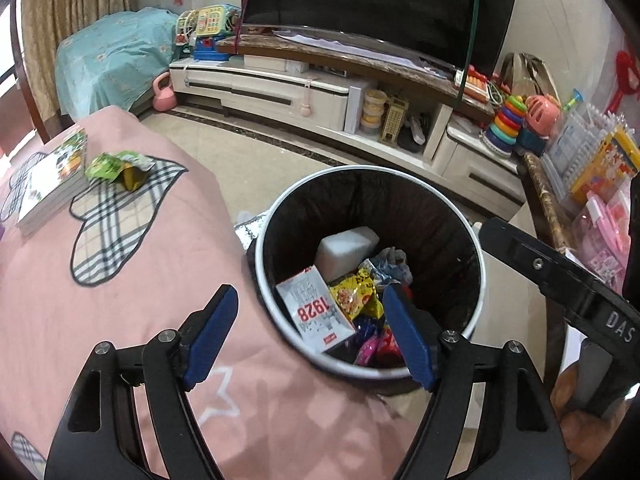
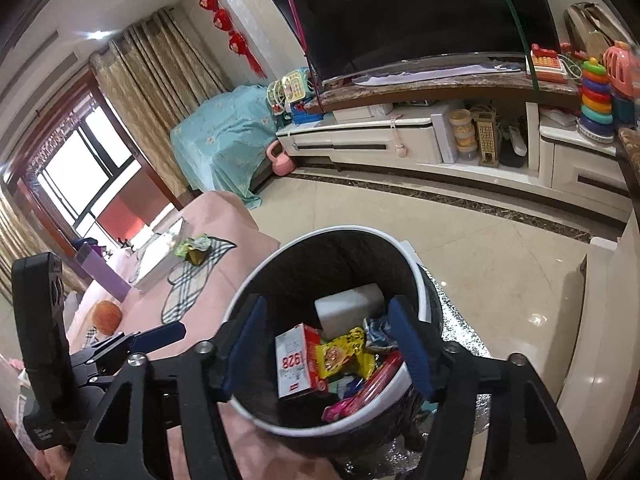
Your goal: Collect trash
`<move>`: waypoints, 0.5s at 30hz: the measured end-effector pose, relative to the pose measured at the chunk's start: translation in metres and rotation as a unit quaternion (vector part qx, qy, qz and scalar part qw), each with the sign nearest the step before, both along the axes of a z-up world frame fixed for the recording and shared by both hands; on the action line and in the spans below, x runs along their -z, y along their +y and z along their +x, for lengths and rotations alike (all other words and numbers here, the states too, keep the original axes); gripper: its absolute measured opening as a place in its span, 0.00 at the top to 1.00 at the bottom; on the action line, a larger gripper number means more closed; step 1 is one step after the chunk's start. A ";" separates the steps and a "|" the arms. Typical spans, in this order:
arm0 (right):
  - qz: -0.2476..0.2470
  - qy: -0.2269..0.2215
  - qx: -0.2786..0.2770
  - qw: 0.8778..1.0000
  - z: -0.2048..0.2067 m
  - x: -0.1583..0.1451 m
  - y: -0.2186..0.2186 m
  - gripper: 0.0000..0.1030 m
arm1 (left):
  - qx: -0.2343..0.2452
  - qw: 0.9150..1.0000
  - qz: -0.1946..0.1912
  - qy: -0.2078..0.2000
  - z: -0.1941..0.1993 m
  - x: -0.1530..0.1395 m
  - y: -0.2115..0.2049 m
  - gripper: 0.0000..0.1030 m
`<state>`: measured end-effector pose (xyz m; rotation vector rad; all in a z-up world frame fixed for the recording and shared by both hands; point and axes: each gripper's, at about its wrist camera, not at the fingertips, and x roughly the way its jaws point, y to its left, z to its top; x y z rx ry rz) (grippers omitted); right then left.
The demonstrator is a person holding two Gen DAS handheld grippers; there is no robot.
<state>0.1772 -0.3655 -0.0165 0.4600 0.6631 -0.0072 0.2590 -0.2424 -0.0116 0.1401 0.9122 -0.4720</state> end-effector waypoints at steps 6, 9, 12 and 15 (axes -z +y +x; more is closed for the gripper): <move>0.019 -0.019 0.000 1.000 -0.021 -0.006 0.010 0.04 | -0.018 0.999 -0.037 0.006 -0.028 -0.002 0.034 0.22; 0.029 -0.025 0.003 0.999 -0.036 -0.007 0.018 0.02 | -0.029 0.998 -0.056 0.013 -0.043 0.003 0.053 0.22; 0.021 -0.029 0.006 0.999 -0.051 -0.006 0.030 0.01 | -0.040 0.996 -0.073 0.011 -0.060 0.005 0.071 0.22; 0.012 -0.029 0.010 0.999 -0.065 -0.003 0.042 0.01 | -0.043 0.995 -0.088 -0.008 -0.079 0.003 0.086 0.21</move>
